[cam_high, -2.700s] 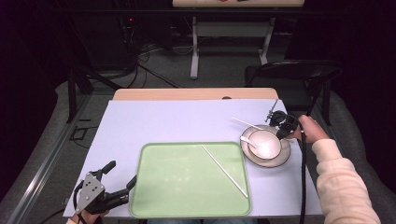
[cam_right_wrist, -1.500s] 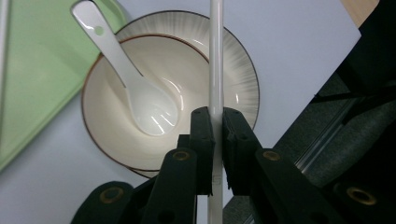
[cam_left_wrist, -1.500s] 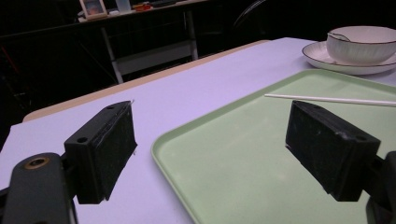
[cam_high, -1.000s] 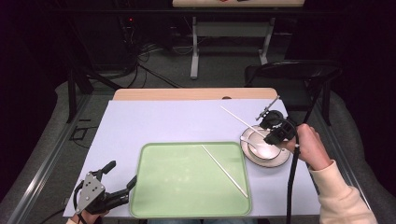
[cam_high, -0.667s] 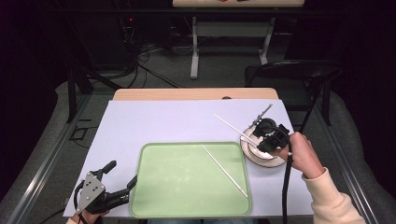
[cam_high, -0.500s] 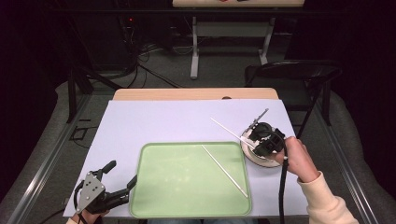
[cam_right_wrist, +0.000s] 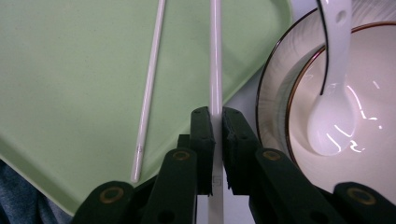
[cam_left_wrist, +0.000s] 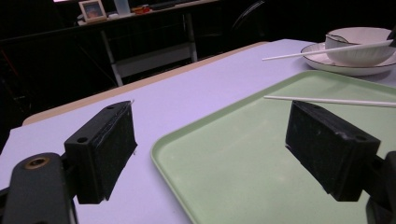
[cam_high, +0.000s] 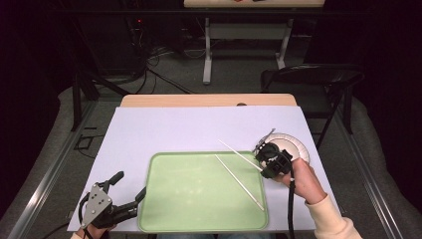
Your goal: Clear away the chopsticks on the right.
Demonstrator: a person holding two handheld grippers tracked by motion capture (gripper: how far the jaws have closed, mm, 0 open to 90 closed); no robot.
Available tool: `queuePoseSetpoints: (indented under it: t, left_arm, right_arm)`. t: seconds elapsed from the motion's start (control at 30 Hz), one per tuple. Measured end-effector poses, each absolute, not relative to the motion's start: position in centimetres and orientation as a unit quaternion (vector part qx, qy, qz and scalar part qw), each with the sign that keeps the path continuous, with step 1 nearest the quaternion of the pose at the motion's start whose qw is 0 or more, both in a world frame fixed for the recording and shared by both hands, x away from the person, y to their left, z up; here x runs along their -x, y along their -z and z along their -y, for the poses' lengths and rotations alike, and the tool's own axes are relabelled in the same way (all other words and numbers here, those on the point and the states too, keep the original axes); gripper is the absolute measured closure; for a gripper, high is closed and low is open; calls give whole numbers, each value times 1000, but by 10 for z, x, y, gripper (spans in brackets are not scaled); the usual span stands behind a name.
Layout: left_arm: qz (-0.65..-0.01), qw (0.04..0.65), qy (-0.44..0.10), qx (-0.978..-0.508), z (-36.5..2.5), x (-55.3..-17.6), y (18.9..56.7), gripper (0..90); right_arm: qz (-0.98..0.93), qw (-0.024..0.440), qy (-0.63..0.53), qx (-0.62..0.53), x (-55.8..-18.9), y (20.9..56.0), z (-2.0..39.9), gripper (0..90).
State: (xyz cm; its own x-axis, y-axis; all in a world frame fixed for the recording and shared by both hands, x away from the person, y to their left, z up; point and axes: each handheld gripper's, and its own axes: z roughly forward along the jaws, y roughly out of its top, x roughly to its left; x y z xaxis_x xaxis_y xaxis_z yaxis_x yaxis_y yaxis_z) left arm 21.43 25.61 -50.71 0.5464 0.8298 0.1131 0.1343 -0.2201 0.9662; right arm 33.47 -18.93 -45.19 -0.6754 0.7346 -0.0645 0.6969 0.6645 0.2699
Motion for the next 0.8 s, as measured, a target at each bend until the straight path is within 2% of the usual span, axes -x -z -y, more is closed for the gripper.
queuePoseSetpoints:
  t: [0.3, 0.8]
  left_arm:
    - [-339, 523, -333, -708, -256, -214, 507, 158]
    - [-339, 525, -334, -705, -256, -214, 507, 158]
  right_arm:
    - [-904, 64, -106, -410, -327, 474, 180, 834]
    - [-900, 56, -81, -424, -325, 505, 166, 832]
